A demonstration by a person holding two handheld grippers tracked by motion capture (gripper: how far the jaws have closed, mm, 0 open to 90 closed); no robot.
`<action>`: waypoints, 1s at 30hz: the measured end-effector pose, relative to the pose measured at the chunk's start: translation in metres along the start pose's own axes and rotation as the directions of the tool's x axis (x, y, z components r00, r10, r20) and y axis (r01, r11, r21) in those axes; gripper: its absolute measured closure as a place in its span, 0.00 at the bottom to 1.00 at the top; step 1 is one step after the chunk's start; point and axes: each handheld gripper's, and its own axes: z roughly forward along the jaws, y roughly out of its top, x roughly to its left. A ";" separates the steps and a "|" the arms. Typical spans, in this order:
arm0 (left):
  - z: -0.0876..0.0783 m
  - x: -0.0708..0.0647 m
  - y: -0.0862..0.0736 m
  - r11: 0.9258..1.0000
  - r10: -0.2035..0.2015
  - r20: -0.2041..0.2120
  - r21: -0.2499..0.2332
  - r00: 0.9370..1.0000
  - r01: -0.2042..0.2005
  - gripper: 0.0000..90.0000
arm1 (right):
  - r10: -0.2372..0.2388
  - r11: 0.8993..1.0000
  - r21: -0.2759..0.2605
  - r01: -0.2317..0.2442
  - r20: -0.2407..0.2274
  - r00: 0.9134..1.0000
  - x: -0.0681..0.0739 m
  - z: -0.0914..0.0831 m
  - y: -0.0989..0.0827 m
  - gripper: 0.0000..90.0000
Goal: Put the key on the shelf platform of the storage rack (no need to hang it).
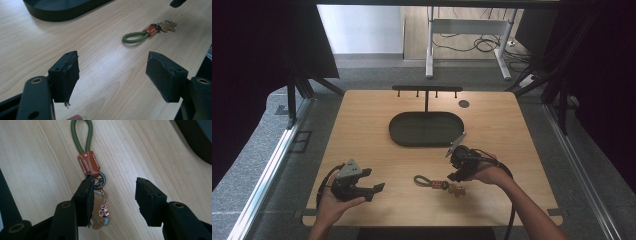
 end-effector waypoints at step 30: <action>-0.005 0.002 -0.001 0.999 0.004 -0.057 0.032 0.998 -0.002 0.30 | -0.099 0.988 0.110 0.105 -0.061 0.993 0.021 0.050 0.030 0.58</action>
